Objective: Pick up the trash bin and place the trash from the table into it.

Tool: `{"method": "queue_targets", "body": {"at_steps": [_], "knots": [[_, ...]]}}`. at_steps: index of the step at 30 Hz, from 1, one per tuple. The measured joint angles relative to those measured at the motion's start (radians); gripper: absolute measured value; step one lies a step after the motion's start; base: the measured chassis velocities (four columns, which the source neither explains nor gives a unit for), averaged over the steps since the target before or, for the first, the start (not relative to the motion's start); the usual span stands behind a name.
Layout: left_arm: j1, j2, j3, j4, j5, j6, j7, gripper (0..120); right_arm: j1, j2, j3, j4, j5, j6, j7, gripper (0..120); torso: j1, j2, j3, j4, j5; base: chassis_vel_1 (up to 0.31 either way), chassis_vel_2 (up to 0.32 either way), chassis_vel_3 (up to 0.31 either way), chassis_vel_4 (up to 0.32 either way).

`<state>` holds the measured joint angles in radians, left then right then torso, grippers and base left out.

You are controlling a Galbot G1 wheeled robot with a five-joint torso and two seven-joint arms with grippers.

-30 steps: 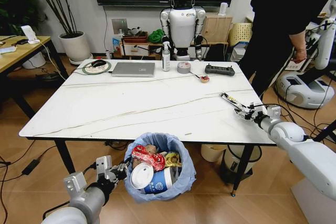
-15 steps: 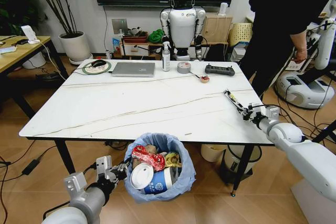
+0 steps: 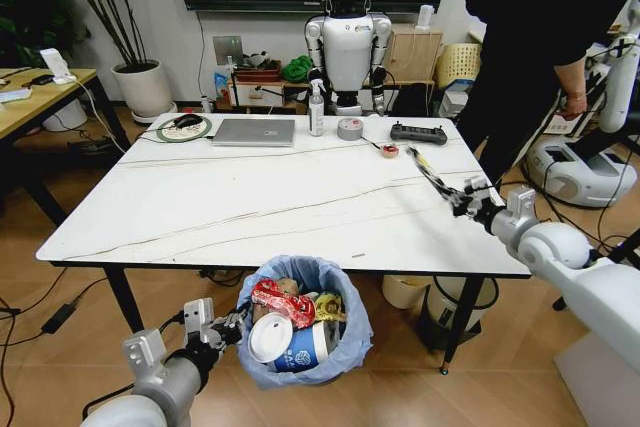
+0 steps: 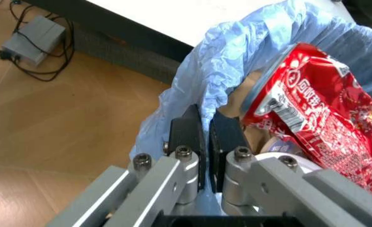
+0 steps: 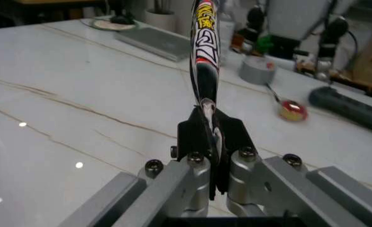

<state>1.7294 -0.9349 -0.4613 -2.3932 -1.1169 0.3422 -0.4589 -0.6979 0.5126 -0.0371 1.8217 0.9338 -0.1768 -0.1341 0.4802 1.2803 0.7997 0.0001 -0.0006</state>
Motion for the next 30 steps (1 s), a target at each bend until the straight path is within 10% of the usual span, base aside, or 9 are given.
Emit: {"method": "queue_targets", "body": {"at_steps": [14,30], "knots": [[0.009,0.006,-0.022,-0.014,-0.007,0.000,-0.003,0,-0.131,-0.172,-0.120,0.465,0.004,0.008,0.080,0,0.000,0.000,0.000,-0.0003,0.0006,0.000,0.000,0.000,0.000],[-0.004,-0.002,-0.030,-0.011,-0.010,0.000,-0.006,0,-0.244,-0.200,-0.153,0.545,-0.047,-0.013,0.122,0,0.000,0.000,0.000,-0.0001,0.0007,0.000,0.000,0.000,0.000]]}}
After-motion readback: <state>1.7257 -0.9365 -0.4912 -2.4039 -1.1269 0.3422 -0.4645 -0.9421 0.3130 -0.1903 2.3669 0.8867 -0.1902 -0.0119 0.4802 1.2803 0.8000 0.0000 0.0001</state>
